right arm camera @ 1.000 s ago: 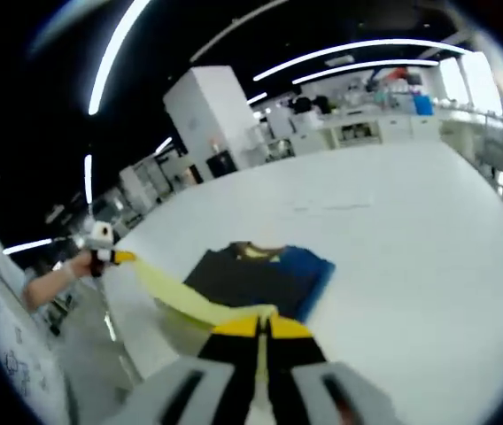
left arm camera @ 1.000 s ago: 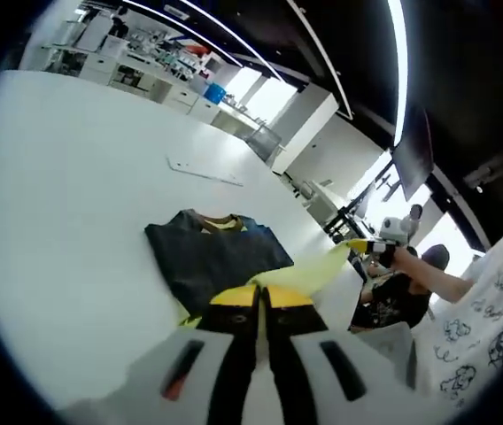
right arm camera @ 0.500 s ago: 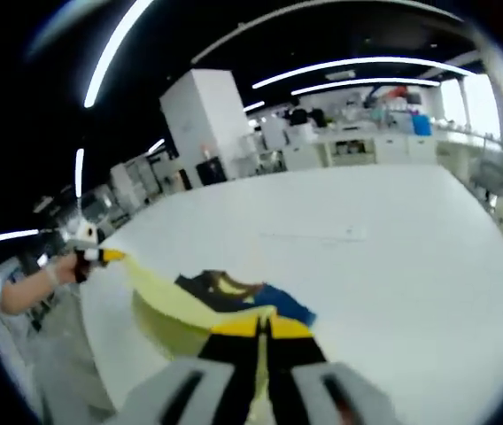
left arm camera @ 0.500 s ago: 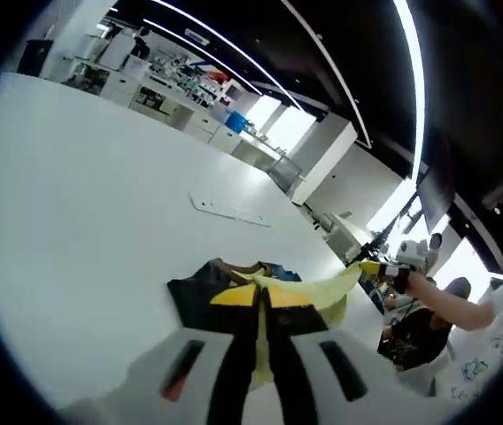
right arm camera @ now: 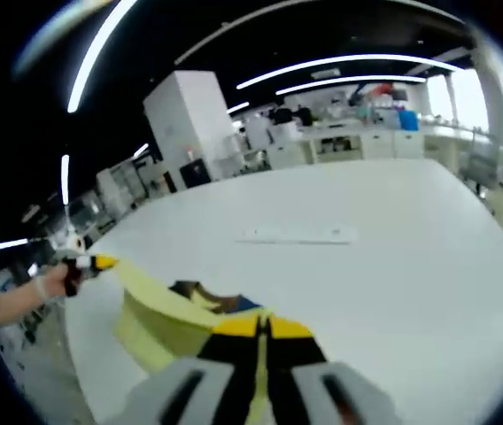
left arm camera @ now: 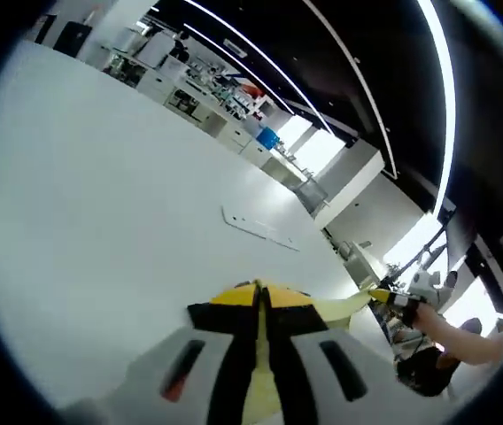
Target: Fold the garment on the visible template until the final outline fits inside the template.
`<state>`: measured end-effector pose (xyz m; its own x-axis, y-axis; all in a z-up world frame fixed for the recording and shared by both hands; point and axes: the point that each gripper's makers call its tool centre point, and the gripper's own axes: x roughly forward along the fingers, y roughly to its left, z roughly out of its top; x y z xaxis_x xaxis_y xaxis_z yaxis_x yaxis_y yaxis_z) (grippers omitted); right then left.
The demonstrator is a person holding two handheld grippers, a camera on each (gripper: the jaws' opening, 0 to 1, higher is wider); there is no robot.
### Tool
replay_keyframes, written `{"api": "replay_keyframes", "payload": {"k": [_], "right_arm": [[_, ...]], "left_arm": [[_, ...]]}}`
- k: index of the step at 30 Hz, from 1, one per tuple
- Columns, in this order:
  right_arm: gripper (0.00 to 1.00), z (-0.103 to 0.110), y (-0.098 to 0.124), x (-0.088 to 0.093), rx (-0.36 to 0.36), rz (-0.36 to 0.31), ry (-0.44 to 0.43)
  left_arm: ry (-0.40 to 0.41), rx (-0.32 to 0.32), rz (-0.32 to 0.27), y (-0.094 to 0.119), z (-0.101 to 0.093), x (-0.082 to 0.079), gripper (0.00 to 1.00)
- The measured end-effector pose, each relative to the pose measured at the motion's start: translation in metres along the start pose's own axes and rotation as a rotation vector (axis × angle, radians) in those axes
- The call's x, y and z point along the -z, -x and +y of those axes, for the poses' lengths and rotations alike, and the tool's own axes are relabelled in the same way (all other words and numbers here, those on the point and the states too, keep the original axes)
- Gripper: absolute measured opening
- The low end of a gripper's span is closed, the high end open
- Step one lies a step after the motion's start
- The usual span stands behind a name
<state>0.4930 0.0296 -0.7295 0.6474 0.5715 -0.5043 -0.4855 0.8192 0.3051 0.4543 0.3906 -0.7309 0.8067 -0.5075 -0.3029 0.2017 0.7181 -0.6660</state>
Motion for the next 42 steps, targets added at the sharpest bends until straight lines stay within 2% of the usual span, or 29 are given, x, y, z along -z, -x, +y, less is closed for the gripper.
{"api": "replay_keyframes", "payload": {"k": [2,6,10,13,21,22,23,26,29,31,36,42], "right_arm": [[0.0,0.004,-0.005,0.005,-0.001,0.009,-0.011],[0.0,-0.004,-0.017,0.016,0.013,0.034,-0.019],[0.0,-0.008,-0.017,0.028,0.024,0.049,-0.051],[0.0,-0.011,-0.018,0.034,0.026,0.061,-0.064],[0.0,-0.011,-0.026,0.067,0.033,0.135,-0.087],[0.0,-0.011,-0.027,0.07,0.035,0.143,-0.088],[0.0,-0.011,-0.029,0.073,0.037,0.15,-0.088],[0.0,-0.014,-0.032,0.077,0.04,0.159,-0.093],[0.0,-0.014,-0.032,0.076,0.036,0.157,-0.092],[0.0,-0.014,-0.033,0.074,0.032,0.151,-0.09],[0.0,-0.011,-0.033,0.074,0.02,0.151,-0.068],[0.02,-0.011,-0.029,0.076,0.017,0.15,-0.044]], "left_arm": [[0.038,0.001,-0.003,-0.005,0.003,0.002,0.0],[0.05,-0.024,0.012,-0.011,0.013,0.01,0.0],[0.068,-0.041,0.028,-0.012,0.022,0.015,0.0],[0.06,-0.063,0.053,-0.009,0.028,0.023,0.0],[0.047,-0.114,0.13,-0.007,0.045,0.047,0.0],[0.05,-0.123,0.143,-0.013,0.056,0.05,0.0],[0.051,-0.124,0.144,-0.015,0.059,0.05,0.0],[0.049,-0.12,0.153,-0.012,0.053,0.055,0.0],[0.029,-0.107,0.168,-0.013,0.058,0.056,0.0],[0.022,-0.09,0.174,-0.013,0.052,0.059,0.0],[-0.026,-0.073,0.189,-0.013,0.045,0.062,0.06],[-0.106,-0.064,0.205,-0.015,0.048,0.059,0.24]]}}
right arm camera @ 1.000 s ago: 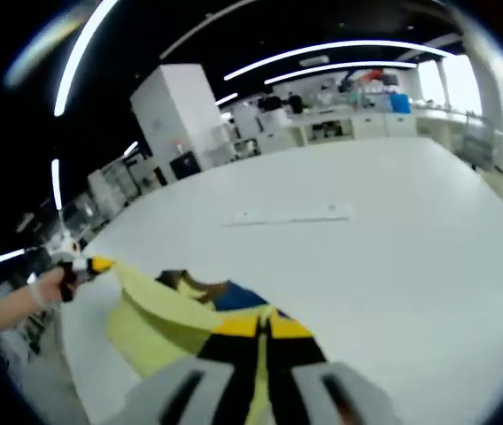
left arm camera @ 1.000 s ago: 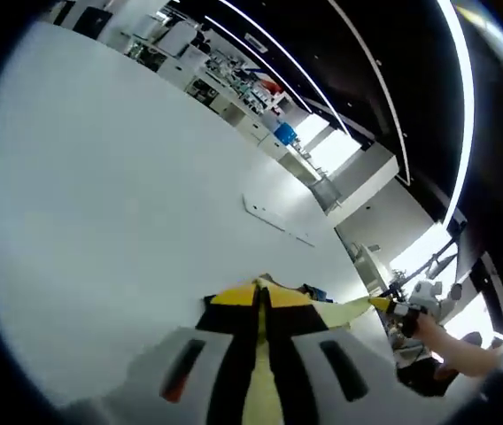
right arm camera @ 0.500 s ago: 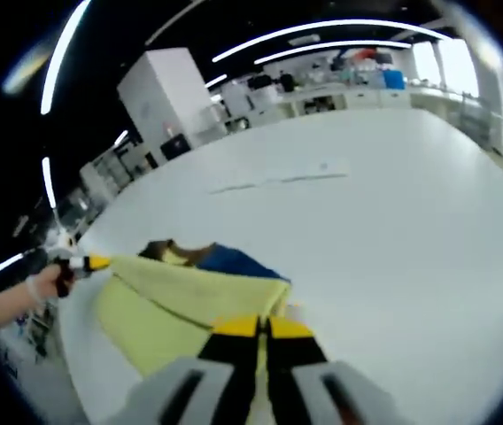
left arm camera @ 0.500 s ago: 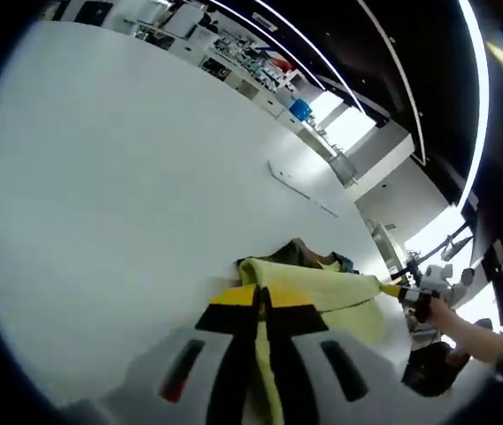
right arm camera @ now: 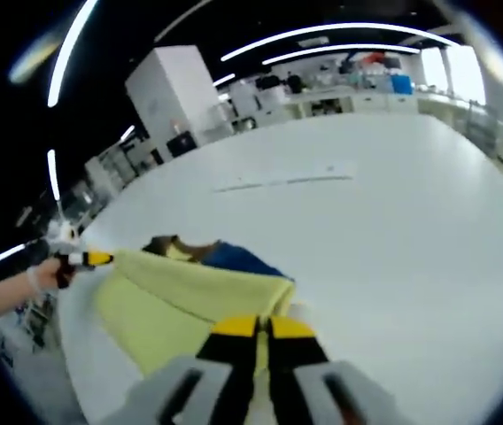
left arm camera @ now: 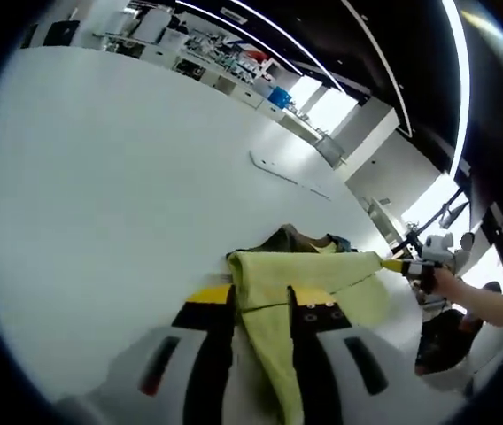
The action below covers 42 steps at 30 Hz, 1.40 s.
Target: Fold the garment on the visible template until the final outline fits inside the template.
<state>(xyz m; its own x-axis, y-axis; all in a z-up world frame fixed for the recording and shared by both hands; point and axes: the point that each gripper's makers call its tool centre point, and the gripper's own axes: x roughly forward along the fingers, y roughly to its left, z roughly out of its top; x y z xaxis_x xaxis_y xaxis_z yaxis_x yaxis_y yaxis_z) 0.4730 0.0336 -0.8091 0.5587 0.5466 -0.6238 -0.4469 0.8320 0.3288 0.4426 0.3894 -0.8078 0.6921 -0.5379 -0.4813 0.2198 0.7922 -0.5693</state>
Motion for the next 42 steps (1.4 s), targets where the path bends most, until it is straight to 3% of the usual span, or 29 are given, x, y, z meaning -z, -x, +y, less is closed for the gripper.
{"api": "replay_keyframes", "payload": {"k": [6,10,11,12,14,19,22,34,39,42], "right_arm": [[0.35,0.003,0.001,-0.006,-0.031,-0.036,0.094],[0.59,0.013,0.005,0.002,-0.078,-0.028,0.138],[0.63,0.014,0.004,0.002,-0.087,-0.027,0.146],[0.67,0.016,0.003,0.004,-0.102,-0.023,0.165],[0.74,0.021,0.004,0.005,-0.122,-0.017,0.177],[0.74,0.033,0.004,0.011,-0.157,-0.01,0.186],[0.72,0.035,0.001,0.011,-0.163,-0.008,0.189],[0.65,0.05,-0.012,0.011,-0.218,-0.008,0.171],[0.63,0.052,-0.019,0.013,-0.233,-0.001,0.159],[0.62,0.054,-0.019,0.012,-0.243,0.0,0.153]], "left_arm": [[-0.09,0.025,0.029,0.002,-0.009,0.006,0.35],[-0.132,0.068,0.042,0.003,-0.017,0.009,0.42],[-0.139,0.066,0.043,0.003,-0.018,0.01,0.43],[-0.196,0.075,0.048,0.002,-0.019,0.011,0.47],[-0.201,0.086,0.055,0.003,-0.022,0.013,0.54],[-0.237,0.16,0.044,0.003,-0.037,0.011,0.59],[-0.249,0.176,0.073,0.002,-0.036,0.015,0.59],[-0.229,0.21,0.089,-0.006,-0.041,0.018,0.57],[-0.207,0.204,0.122,-0.014,-0.032,0.025,0.56],[-0.21,0.229,0.121,-0.015,-0.039,0.026,0.56]]}}
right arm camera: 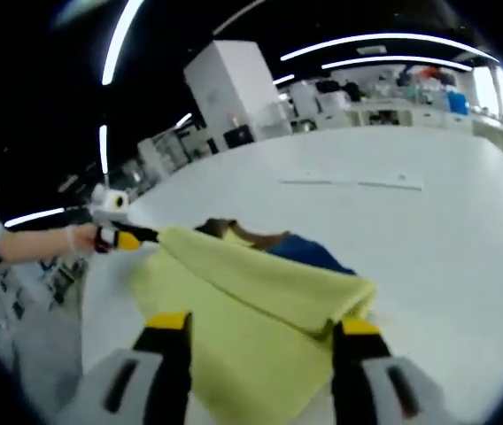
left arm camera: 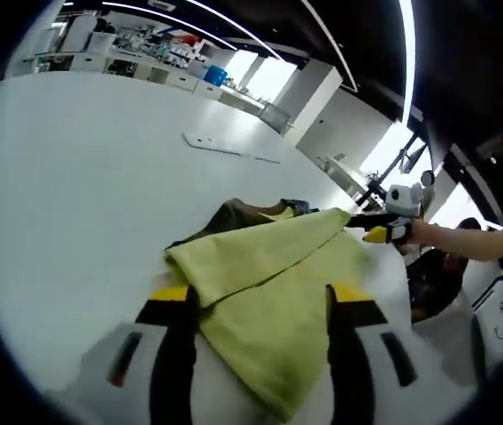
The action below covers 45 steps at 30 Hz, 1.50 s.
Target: Fold the garment on the visible template until the final outline fits inside the template.
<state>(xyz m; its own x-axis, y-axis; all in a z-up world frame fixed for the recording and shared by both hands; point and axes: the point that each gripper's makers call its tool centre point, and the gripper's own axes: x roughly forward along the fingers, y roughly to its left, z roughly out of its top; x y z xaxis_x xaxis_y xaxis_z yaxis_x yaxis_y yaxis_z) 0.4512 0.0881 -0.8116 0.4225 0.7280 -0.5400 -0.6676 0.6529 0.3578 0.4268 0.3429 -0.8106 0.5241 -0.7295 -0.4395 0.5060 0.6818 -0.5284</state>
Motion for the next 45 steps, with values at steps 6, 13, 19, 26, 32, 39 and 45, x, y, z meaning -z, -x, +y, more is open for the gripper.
{"api": "replay_keyframes", "payload": {"k": [6,13,19,26,32,39,45], "right_arm": [[0.6,0.001,-0.005,-0.013,-0.007,-0.04,-0.012],[0.6,-0.01,-0.013,-0.023,0.009,-0.066,-0.009],[0.59,-0.024,-0.019,-0.029,0.038,-0.078,-0.021],[0.56,-0.036,-0.024,-0.031,0.07,-0.085,-0.036],[0.56,-0.04,-0.024,-0.033,0.08,-0.093,-0.045],[0.53,-0.048,-0.015,-0.044,0.119,-0.127,-0.015],[0.45,-0.065,-0.018,-0.043,0.138,-0.1,-0.029]], "left_arm": [[0.013,0.056,-0.054,-0.011,-0.011,-0.016,0.55],[0.044,0.04,-0.129,-0.02,-0.003,-0.037,0.58],[0.073,0.005,-0.14,-0.027,0.014,-0.041,0.6],[0.125,-0.021,-0.19,-0.027,0.022,-0.049,0.63],[0.142,-0.029,-0.209,-0.027,0.026,-0.052,0.65],[0.143,-0.021,-0.21,-0.025,0.026,-0.052,0.62],[0.147,-0.029,-0.212,-0.017,0.031,-0.053,0.61]]}}
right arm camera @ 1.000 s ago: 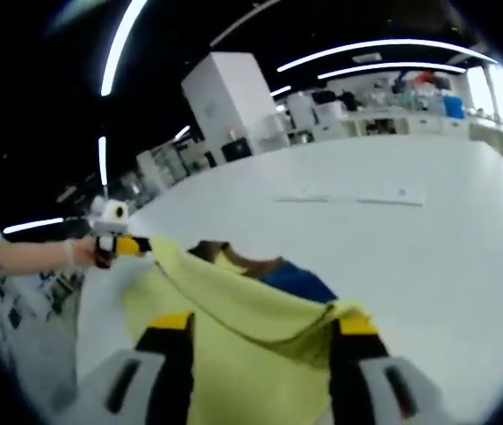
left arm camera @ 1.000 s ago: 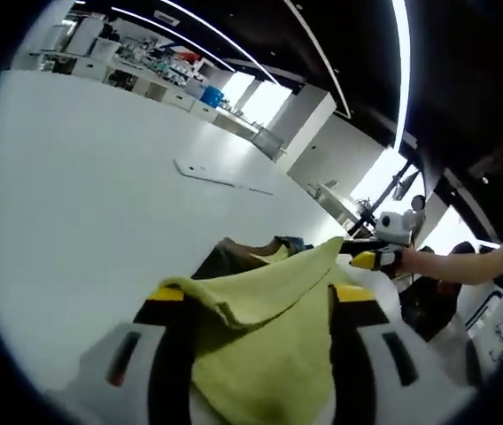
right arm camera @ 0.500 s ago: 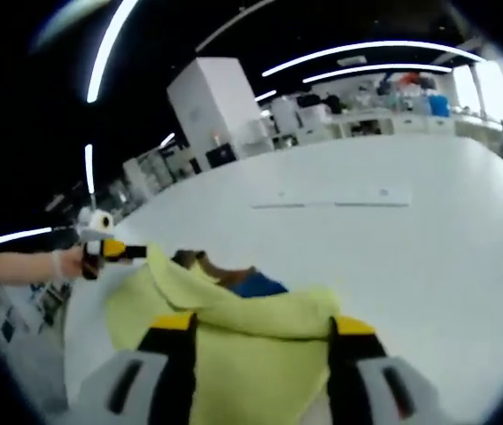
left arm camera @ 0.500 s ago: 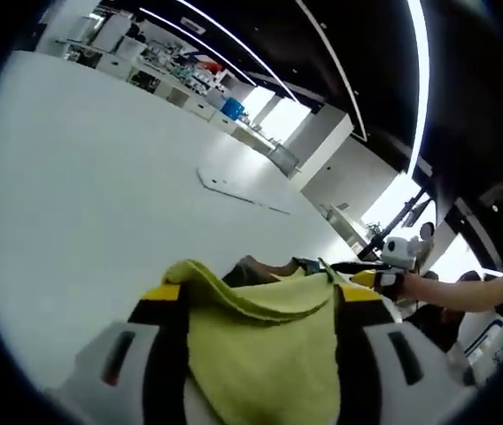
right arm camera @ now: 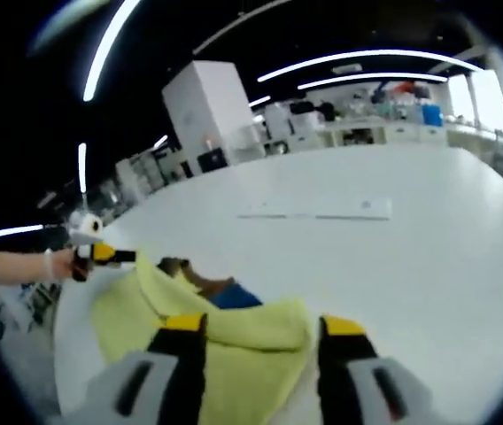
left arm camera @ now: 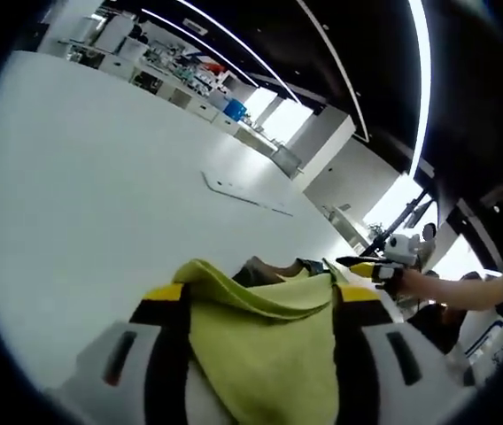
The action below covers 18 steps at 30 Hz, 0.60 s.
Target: Fold the garment on the visible template until the final outline fits inside the template.
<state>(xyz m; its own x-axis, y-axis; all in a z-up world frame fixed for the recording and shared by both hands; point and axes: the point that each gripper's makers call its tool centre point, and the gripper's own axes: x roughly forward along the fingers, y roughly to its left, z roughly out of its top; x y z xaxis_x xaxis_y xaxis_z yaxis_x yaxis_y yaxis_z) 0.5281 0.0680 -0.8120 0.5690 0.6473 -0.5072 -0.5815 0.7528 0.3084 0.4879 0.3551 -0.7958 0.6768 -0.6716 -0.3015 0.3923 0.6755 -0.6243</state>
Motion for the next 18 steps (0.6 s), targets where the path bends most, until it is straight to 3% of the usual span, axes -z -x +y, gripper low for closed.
{"api": "replay_keyframes", "payload": {"k": [4,8,15,18], "right_arm": [[0.28,-0.008,-0.008,0.007,0.007,0.05,-0.007],[0.26,-0.021,-0.016,0.001,0.034,0.052,-0.025],[0.12,-0.014,-0.022,0.005,0.005,0.091,-0.062],[0.04,-0.022,-0.023,0.006,0.014,0.103,-0.065]], "left_arm": [[0.005,0.002,0.003,0.001,-0.003,0.002,0.6],[0.011,0.001,0.001,0.001,-0.001,0.001,0.59],[0.037,-0.01,-0.01,0.0,0.003,-0.002,0.55],[0.044,-0.014,-0.01,-0.001,0.005,-0.003,0.54]]}}
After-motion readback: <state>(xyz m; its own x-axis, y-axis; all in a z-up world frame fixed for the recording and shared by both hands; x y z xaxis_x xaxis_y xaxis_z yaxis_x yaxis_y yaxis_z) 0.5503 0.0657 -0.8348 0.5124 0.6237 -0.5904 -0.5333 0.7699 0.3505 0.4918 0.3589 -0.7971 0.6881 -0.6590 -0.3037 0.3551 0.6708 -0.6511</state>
